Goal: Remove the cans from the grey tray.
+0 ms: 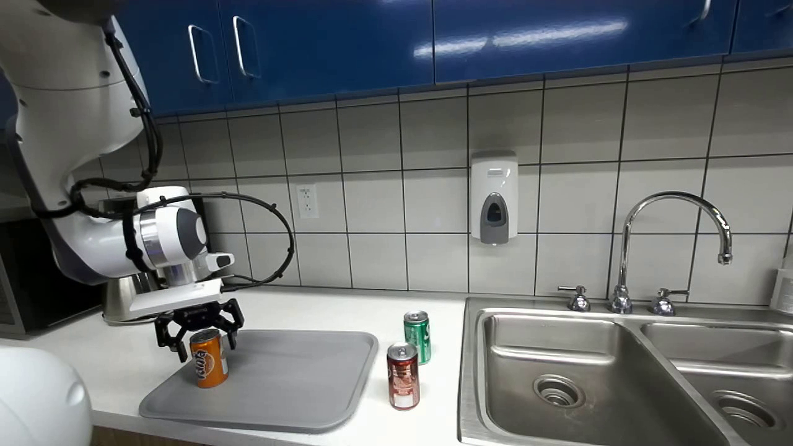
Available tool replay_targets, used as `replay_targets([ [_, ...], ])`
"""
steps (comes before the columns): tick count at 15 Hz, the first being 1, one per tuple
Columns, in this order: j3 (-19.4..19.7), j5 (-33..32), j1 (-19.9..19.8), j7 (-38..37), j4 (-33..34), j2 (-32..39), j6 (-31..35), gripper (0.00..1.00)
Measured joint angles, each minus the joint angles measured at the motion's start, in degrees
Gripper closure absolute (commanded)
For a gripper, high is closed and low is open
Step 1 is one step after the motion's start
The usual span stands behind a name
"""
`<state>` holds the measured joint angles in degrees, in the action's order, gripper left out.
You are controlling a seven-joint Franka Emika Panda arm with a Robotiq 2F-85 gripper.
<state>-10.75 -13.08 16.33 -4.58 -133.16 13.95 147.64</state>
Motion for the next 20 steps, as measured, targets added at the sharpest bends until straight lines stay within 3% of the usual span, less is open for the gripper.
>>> replay_targets([
  [1, 0.0, 0.16, 0.0, 0.11, -0.11, 0.0, 0.0, 0.08],
  [2, 0.0, 0.27, 0.0, 0.22, -0.18, 0.0, 0.0, 0.28],
  [6, 0.0, 0.38, 0.0, 0.39, -0.25, 0.0, 0.0, 0.58],
  [7, -0.01, 0.45, 0.0, 0.4, -0.25, -0.02, 0.0, 0.61],
  [20, -0.23, 0.54, 0.12, 0.55, -0.2, -3.18, 0.4, 0.61],
])
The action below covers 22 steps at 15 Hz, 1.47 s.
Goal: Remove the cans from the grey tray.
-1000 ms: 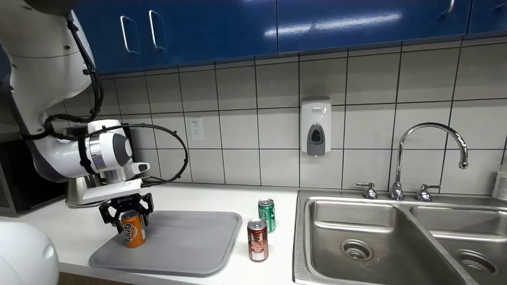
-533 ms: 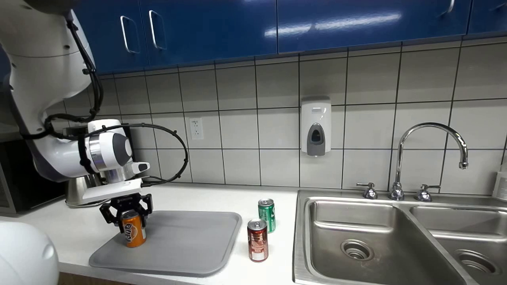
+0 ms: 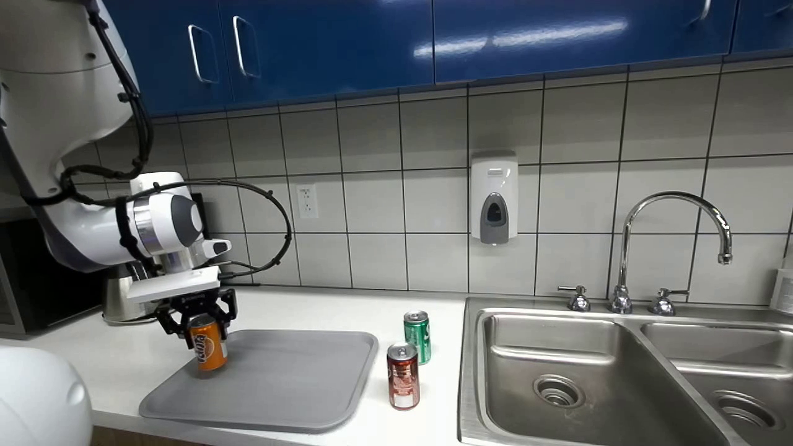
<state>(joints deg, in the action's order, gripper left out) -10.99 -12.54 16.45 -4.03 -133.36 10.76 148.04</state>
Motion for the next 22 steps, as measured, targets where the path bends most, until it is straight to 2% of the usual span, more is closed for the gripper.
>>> replay_targets([
  [11, -2.49, -1.0, 2.31, 0.5, 2.81, -0.13, -0.03, 0.61],
  [22, -3.53, -1.8, 5.84, 2.83, 8.98, 6.51, -0.05, 0.61],
])
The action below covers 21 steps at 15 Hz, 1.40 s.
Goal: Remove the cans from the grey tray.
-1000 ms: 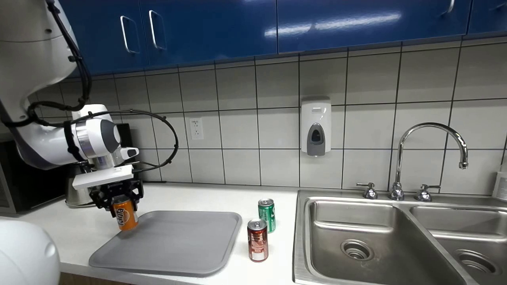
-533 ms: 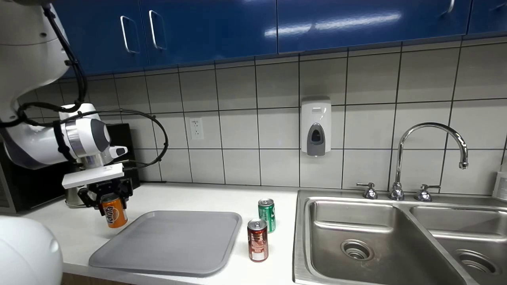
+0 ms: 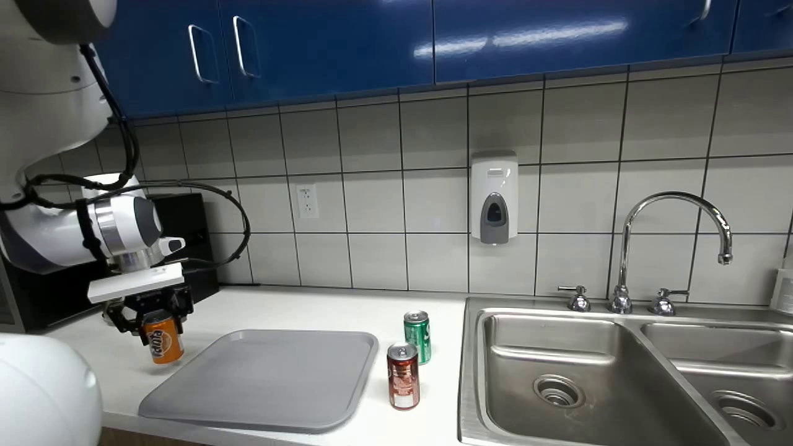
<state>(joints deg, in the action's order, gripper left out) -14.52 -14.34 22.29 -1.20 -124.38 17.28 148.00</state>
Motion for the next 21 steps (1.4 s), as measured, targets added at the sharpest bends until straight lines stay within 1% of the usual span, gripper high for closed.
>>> replay_targets([
  [8, -0.02, -1.33, 2.23, 2.22, 4.69, 6.13, -0.26, 0.61],
  [9, -0.02, -1.38, 2.37, 2.53, 5.19, 6.71, -0.29, 0.11],
  [10, -0.02, -1.42, 2.47, 2.71, 5.64, 7.21, -0.39, 0.1],
  [11, -0.01, -1.47, 2.53, 2.78, 6.05, 7.56, -0.53, 0.04],
  [12, 0.0, -1.51, 2.56, 2.82, 6.47, 7.75, -0.58, 0.01],
  [21, 0.34, -2.24, 2.55, 3.2, 8.32, 7.34, -0.63, 0.0],
])
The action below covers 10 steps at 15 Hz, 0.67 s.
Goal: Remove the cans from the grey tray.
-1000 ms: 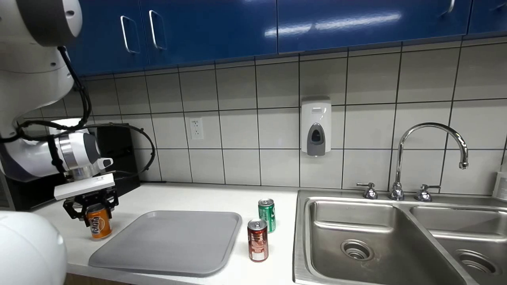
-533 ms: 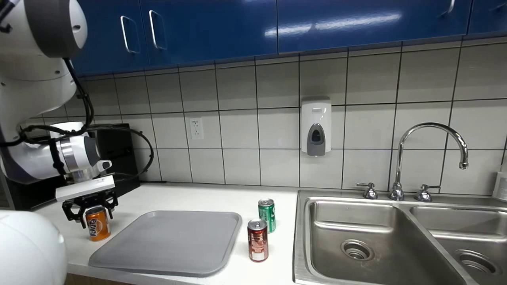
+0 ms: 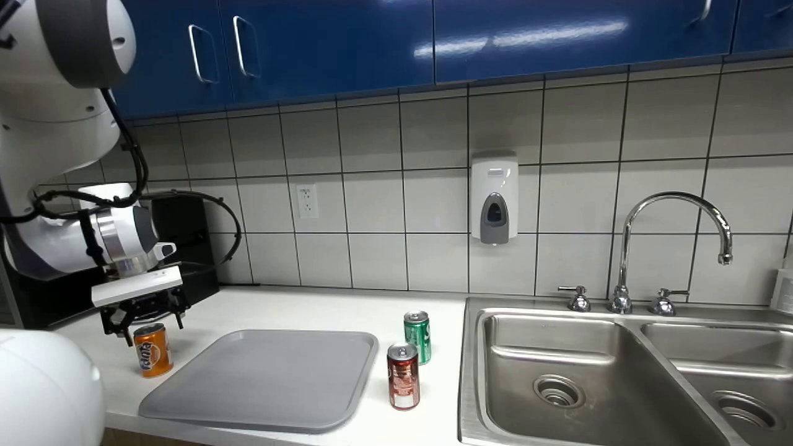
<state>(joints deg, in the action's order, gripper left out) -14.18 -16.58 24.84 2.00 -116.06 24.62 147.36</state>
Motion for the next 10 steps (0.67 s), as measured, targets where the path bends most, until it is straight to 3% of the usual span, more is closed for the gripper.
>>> replay_targets([
  [10, 0.12, -0.01, -0.33, 0.51, -1.78, -5.46, 1.14, 0.0],
])
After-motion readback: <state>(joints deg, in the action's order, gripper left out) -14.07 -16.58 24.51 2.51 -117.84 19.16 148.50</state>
